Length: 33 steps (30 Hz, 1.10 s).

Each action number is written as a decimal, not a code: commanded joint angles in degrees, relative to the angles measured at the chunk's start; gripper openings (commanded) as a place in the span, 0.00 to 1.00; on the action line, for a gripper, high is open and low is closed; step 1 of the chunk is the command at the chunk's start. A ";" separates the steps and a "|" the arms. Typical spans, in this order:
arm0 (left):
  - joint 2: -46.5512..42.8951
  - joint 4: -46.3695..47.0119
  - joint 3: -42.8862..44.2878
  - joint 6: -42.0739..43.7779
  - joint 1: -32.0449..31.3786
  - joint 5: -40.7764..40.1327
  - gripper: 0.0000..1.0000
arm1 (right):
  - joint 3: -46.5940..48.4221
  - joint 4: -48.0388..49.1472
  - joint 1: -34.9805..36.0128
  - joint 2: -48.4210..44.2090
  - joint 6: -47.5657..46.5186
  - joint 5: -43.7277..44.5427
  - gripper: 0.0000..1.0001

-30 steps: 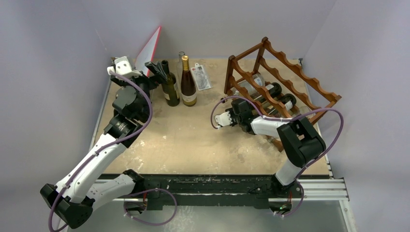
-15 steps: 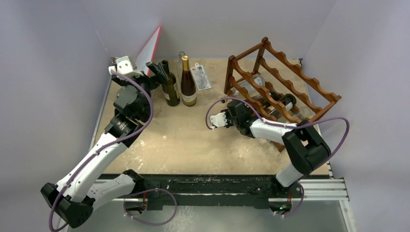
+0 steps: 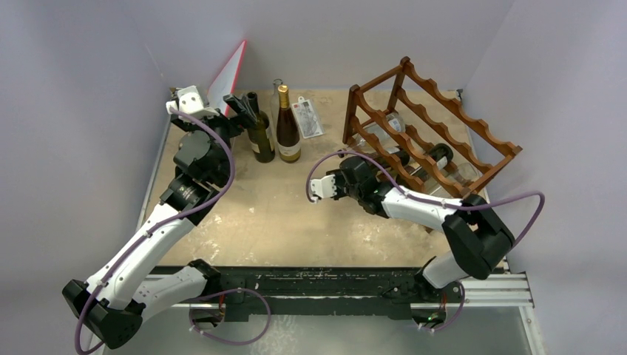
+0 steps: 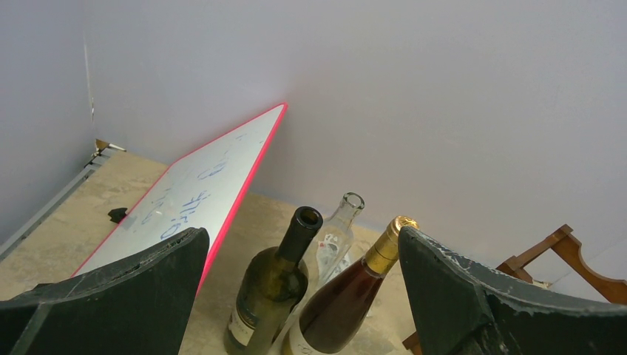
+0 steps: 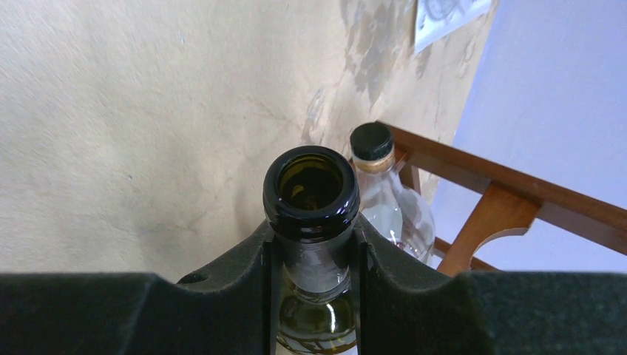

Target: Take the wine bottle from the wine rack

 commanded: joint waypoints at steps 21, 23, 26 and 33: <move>-0.96 1.52 0.79 0.39 0.43 -1.61 1.00 | 5.22 0.57 13.35 -4.22 16.98 -7.91 0.00; -0.99 1.54 0.77 0.46 0.43 -1.59 1.00 | 5.23 2.18 13.58 -4.97 18.69 -8.60 0.00; -1.13 1.57 0.75 0.47 0.43 -1.74 1.00 | 4.36 5.91 13.61 -6.13 21.26 -9.65 0.00; -1.14 1.70 0.62 0.52 0.46 -2.16 1.00 | 5.07 10.36 13.59 -5.89 25.70 -12.15 0.00</move>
